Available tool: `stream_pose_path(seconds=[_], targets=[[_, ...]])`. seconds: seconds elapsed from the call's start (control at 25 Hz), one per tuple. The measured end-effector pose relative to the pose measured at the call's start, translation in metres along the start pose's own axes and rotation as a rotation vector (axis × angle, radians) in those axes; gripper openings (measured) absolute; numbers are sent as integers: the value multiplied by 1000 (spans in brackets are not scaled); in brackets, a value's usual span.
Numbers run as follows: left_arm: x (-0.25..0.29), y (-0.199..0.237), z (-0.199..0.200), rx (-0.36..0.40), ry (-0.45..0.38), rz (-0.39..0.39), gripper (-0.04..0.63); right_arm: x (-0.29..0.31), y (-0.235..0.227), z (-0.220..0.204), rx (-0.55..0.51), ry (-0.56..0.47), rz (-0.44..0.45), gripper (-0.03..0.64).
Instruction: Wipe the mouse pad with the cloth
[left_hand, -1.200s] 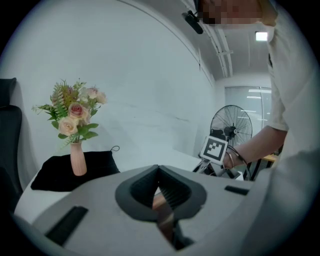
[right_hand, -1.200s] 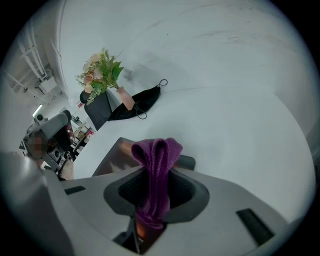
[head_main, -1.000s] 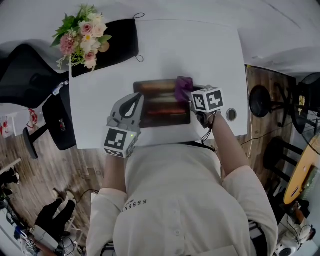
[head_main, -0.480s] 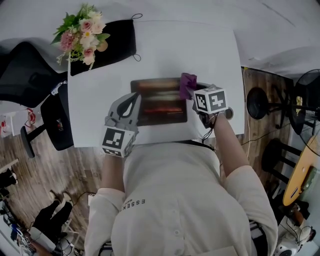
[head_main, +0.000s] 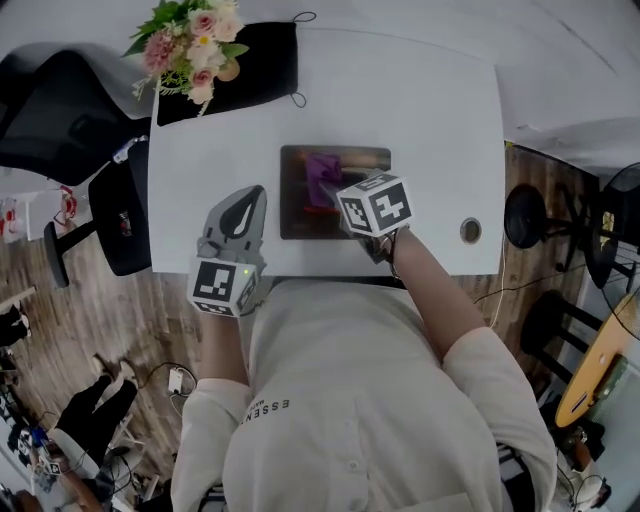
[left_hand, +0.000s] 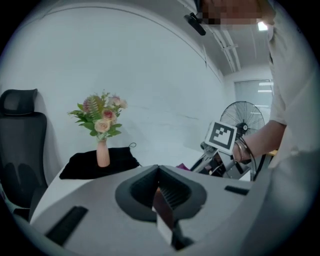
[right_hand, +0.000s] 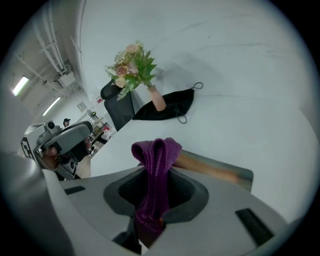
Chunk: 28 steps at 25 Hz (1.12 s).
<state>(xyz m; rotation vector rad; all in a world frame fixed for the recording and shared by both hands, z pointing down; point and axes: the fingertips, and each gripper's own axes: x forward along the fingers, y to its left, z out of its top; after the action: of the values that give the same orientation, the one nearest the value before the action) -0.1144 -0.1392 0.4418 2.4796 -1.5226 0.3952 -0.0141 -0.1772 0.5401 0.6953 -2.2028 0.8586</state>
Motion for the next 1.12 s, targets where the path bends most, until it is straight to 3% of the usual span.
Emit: stream_pose_path(seconds=[0.2, 0.44, 1.12], targets=[[-21, 17, -8, -21, -4, 59, 0, 31, 33, 0, -33, 18, 31, 103], [-36, 15, -14, -8, 2, 47, 0, 56, 57, -4, 74, 5, 97, 103], [-22, 3, -2, 31, -12, -40, 0, 38, 21, -30, 101, 38, -14, 104]])
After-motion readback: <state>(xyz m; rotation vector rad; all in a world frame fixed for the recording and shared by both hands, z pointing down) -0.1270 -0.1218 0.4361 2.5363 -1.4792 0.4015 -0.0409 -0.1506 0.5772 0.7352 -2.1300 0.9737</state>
